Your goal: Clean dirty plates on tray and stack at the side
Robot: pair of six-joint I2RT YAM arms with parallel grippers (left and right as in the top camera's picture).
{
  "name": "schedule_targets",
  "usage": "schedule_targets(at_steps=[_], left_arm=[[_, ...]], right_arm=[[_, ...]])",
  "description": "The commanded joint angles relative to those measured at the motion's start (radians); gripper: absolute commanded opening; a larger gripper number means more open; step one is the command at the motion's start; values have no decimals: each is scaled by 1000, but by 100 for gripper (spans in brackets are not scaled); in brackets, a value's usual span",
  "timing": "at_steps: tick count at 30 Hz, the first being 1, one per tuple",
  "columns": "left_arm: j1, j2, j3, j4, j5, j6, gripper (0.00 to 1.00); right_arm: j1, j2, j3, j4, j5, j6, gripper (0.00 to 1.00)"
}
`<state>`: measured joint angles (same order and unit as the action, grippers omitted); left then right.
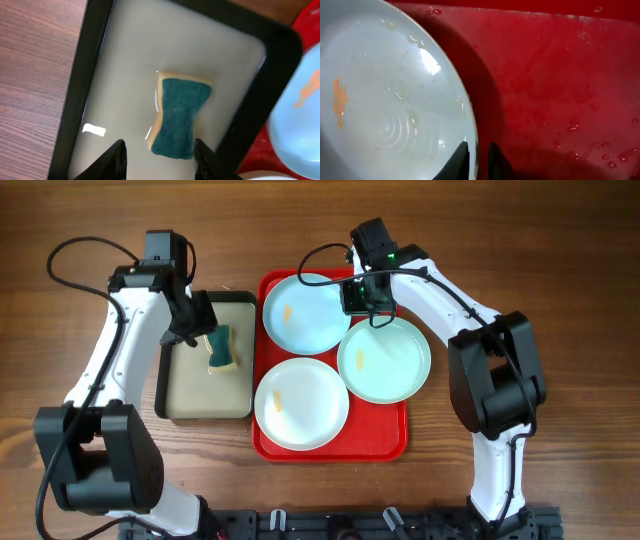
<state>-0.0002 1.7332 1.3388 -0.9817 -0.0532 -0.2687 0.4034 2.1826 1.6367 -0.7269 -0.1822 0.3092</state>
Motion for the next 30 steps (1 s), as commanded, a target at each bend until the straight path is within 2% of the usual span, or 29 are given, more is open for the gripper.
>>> schedule_targets(at_steps=[1,3,6,8,12,15,21,24,30], left_arm=[[-3,15,-51,40,-24,-8,40],[-3,16,-70,53,-27,-8,40],[-3,16,-98,71,-27,-8,40],[-3,16,-134,112,-27,-8,41],[-4,16,-193,210,33,-7,50],[-4,16,-215,227,71,-8,40],[-5,16,-274,279,72,4,38],[-5,16,-294,329,192,109,37],[-5,16,-299,359,190,109,38]], right_arm=[[6,10,-26,13,-27,9,16],[10,11,-44,33,-29,9,14],[13,11,-46,39,-29,9,4],[13,11,-46,46,-29,9,4],[13,11,-46,46,-29,9,5],[13,11,-46,50,-29,9,5],[13,11,-47,51,-29,9,10],[13,11,-47,56,-29,8,10],[13,11,-47,49,-29,8,9]])
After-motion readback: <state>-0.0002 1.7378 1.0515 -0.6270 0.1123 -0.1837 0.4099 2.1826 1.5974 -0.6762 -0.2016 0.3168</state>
